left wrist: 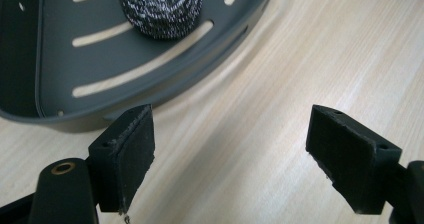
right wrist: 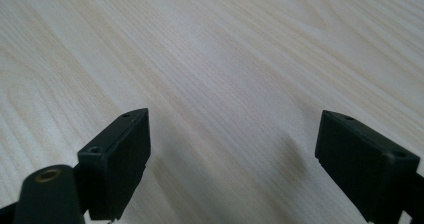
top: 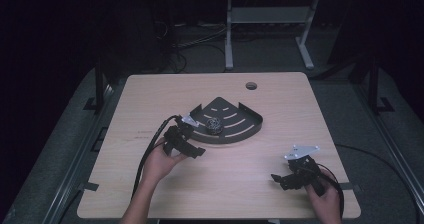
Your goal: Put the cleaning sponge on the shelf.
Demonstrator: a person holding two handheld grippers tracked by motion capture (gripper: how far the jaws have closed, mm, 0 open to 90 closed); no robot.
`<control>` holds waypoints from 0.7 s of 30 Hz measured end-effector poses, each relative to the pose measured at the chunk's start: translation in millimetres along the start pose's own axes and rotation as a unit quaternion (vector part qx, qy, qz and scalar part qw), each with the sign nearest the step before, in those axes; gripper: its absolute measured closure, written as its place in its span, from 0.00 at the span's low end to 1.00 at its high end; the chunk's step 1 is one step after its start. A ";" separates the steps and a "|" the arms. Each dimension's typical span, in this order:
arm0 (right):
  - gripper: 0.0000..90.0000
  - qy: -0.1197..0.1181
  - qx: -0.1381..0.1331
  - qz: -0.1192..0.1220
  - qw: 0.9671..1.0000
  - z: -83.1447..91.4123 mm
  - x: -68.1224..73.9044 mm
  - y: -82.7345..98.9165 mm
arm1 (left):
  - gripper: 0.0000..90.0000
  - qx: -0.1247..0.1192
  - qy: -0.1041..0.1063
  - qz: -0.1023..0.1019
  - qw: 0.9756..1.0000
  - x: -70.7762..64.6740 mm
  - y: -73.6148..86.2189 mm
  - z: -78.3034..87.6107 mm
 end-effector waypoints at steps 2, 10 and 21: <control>0.16 0.001 -0.001 0.000 1.000 -0.1 0.0 -0.1 | 0.21 -0.002 -0.005 -0.002 1.000 -1.4 2.8 0.7; 0.16 0.002 0.000 0.000 1.000 0.1 -0.3 0.0 | 0.21 -0.009 0.005 0.004 1.000 -5.8 14.1 2.0; 0.16 0.003 0.000 -0.003 1.000 0.0 -1.7 1.0 | 0.21 -0.020 0.007 0.015 1.000 -7.6 30.2 11.9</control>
Point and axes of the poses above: each handheld gripper's, and its own axes: z roughly backward along the jaws, y roughly out of its underside, x roughly to its left, the point moved 4 cm from there along -z, roughly forward along the jaws, and after that the axes turned 11 degrees about y, right-handed, at the moved point
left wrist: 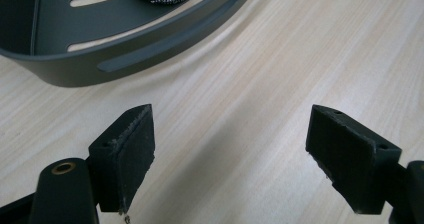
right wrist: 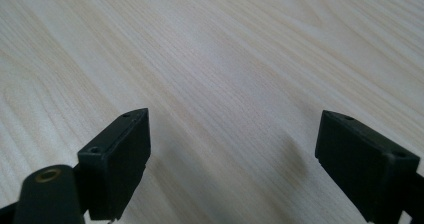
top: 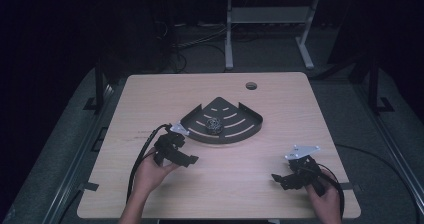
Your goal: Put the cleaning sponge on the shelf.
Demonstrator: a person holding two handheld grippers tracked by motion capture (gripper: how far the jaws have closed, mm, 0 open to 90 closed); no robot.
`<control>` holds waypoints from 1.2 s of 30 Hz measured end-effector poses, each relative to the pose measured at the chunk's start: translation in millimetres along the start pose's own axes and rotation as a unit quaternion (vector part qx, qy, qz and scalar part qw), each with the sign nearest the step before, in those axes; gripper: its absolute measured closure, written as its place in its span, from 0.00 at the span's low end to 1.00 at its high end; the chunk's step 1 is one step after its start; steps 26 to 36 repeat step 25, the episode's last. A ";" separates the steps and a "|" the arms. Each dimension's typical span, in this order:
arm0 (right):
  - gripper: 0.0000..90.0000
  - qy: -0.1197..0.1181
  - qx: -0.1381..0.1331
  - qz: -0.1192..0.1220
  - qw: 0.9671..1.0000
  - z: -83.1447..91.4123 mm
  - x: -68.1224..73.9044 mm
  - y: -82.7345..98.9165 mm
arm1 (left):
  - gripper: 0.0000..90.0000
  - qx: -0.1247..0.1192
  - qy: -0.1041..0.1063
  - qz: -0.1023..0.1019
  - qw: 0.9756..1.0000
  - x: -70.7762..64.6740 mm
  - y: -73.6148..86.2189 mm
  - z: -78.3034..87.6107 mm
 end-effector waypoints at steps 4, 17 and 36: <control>0.16 -0.001 0.001 0.000 1.000 -0.5 0.3 0.2 | 0.21 0.000 0.001 -0.001 1.000 0.2 5.8 3.3; 0.16 0.001 0.002 -0.003 1.000 -0.4 0.2 0.5 | 0.21 -0.006 -0.009 0.002 1.000 -3.7 21.1 14.3; 0.16 0.002 0.002 -0.002 1.000 -0.6 0.2 0.3 | 0.21 -0.004 -0.008 0.006 1.000 -5.9 34.1 13.0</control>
Point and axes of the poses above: each handheld gripper's, and its own axes: z roughly backward along the jaws, y roughly out of its underside, x roughly to its left, the point moved 4 cm from there along -z, roughly forward along the jaws, and after that the axes turned 11 degrees about y, right-handed, at the moved point
